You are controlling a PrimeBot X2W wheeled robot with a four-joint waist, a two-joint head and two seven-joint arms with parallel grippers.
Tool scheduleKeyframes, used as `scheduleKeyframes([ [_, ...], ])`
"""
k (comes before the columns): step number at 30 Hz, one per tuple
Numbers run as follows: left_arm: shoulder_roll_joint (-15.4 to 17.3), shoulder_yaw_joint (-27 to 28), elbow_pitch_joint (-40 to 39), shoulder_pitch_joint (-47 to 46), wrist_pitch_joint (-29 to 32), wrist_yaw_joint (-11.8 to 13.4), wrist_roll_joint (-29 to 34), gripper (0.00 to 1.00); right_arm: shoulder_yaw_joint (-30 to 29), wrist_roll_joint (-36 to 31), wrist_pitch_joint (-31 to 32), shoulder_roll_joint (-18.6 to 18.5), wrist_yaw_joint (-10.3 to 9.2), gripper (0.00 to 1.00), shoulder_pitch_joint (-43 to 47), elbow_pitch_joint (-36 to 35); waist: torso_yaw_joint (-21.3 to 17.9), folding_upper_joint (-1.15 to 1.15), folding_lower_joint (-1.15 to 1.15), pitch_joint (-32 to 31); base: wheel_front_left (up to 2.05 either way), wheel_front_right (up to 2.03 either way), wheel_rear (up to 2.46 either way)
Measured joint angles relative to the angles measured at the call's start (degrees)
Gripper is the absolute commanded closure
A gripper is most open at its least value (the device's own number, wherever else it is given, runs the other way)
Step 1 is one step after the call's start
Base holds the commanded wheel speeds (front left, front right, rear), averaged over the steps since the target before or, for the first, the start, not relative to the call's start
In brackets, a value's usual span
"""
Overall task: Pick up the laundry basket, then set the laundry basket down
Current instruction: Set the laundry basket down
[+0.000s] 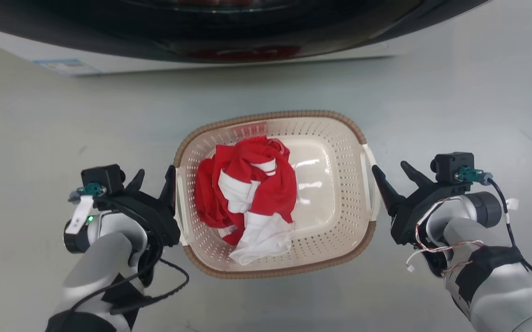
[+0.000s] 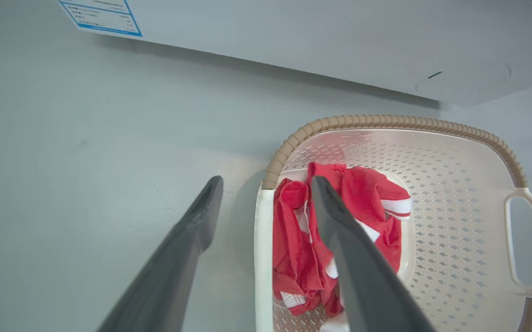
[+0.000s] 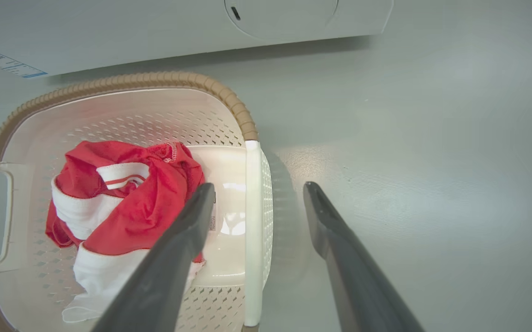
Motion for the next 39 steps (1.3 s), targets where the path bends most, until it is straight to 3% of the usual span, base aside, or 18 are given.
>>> scheduleKeyframes([
  [10, 0.5, -1.9, -3.5, 4.4, -1.5, -0.2, 2.6, 0.00, 0.2, 0.6, -3.5, -0.7, 0.00, 0.00, 4.1, -1.2, -0.5, 0.00, 0.00, -8.0, 0.00, 0.00, 0.00],
  [20, 3.2, -1.8, -10.7, 9.6, -1.5, 0.3, 5.5, 0.00, -0.6, 0.2, -4.8, -1.2, -0.58, 0.00, 7.0, -3.5, -0.5, 0.00, -0.01, -16.7, 0.00, 0.00, 0.00],
  [28, 5.5, -0.8, -20.2, 13.5, -1.5, 3.4, 9.4, 0.00, -2.3, -0.4, -5.2, -2.5, -2.64, 0.00, 9.4, -7.6, -0.8, 0.00, -0.01, -21.9, 0.00, 0.00, 0.00],
  [39, 8.3, 1.7, -36.6, 21.7, -1.5, 9.4, 14.1, 0.00, -6.7, -3.5, -5.2, -5.2, -7.48, 0.00, 14.7, -18.7, -1.3, 0.00, -0.01, -26.6, 0.00, 0.00, 0.00],
])
